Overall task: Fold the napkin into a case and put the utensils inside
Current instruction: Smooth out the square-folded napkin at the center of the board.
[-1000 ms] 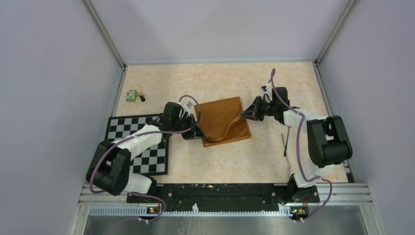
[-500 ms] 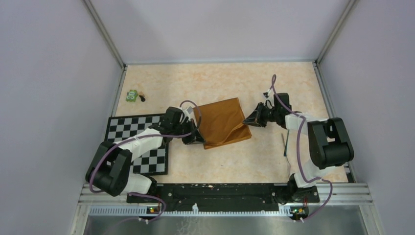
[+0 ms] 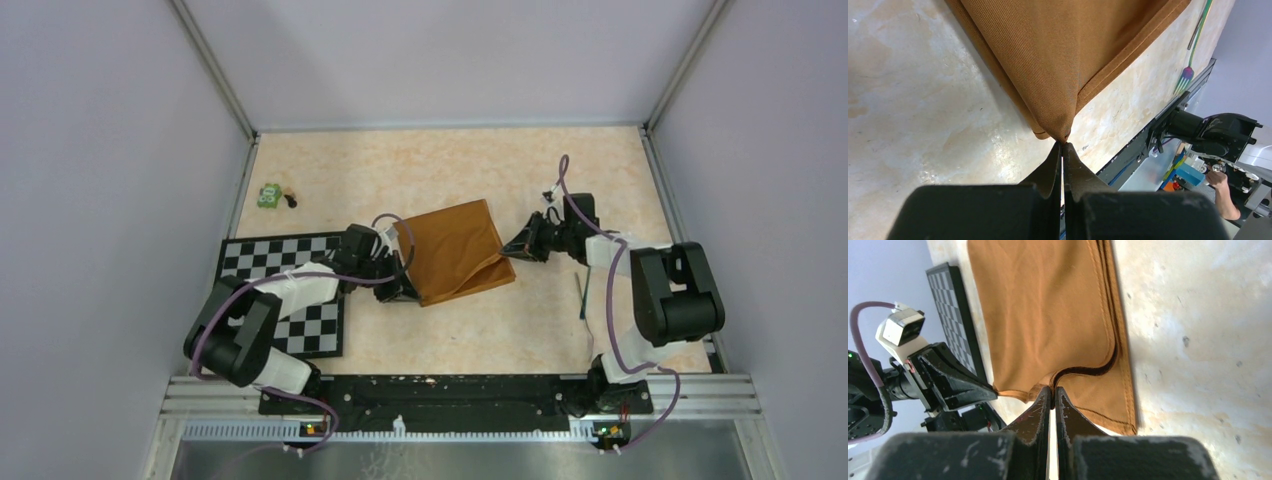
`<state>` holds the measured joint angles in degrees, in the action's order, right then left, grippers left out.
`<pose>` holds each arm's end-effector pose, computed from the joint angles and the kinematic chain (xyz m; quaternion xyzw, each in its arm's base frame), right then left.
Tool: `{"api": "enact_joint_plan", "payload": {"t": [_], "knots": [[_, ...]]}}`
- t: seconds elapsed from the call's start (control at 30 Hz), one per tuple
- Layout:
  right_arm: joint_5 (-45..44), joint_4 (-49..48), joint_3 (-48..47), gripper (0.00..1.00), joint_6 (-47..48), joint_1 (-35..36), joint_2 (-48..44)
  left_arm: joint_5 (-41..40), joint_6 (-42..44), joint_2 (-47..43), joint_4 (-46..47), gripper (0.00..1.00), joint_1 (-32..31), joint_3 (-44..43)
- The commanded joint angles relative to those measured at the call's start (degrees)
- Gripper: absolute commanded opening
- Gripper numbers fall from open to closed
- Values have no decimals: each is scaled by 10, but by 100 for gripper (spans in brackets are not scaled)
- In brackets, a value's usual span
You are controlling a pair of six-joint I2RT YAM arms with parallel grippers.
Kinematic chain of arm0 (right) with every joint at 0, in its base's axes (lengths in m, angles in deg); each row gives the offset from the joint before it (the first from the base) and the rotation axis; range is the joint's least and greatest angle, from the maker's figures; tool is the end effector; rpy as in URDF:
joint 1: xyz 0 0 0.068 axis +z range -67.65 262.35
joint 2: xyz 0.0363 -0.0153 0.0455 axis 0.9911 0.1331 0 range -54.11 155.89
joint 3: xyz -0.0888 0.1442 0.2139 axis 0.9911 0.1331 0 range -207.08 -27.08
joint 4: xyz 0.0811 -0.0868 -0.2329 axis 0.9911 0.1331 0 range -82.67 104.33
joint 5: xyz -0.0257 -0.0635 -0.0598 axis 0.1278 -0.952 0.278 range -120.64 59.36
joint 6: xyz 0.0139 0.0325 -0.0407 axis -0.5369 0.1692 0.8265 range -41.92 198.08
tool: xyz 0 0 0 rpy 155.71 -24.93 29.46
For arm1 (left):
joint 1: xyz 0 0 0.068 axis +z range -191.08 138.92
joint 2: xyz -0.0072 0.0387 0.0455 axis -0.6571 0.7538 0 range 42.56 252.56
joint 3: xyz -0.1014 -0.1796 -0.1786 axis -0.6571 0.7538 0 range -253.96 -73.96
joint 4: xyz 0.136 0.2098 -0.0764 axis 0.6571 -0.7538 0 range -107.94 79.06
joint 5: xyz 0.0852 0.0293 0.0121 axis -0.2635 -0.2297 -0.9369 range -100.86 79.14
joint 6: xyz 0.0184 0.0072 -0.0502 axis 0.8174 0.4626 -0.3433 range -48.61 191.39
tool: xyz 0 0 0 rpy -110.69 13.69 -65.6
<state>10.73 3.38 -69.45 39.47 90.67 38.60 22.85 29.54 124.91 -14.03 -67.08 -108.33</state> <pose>0.2980 0.0673 0.1540 0.1003 0.8727 0.4392 0.1882 0.2237 -0.1310 0.1527 -0.0287 0.9070 -0.4048 0.1121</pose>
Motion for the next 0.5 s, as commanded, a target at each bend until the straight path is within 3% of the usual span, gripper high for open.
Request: {"api": "enact_joint_plan", "payload": {"t": [0.0, 0.2, 0.47], "knots": [[-17, -8, 15, 0, 24, -10, -30, 26, 9, 18, 27, 0, -4, 5], [-35, 21, 21, 0, 55, -10, -32, 32, 16, 12, 17, 10, -7, 7], [-87, 116, 6, 0, 114, -10, -51, -1, 48, -38, -82, 50, -6, -7]]}}
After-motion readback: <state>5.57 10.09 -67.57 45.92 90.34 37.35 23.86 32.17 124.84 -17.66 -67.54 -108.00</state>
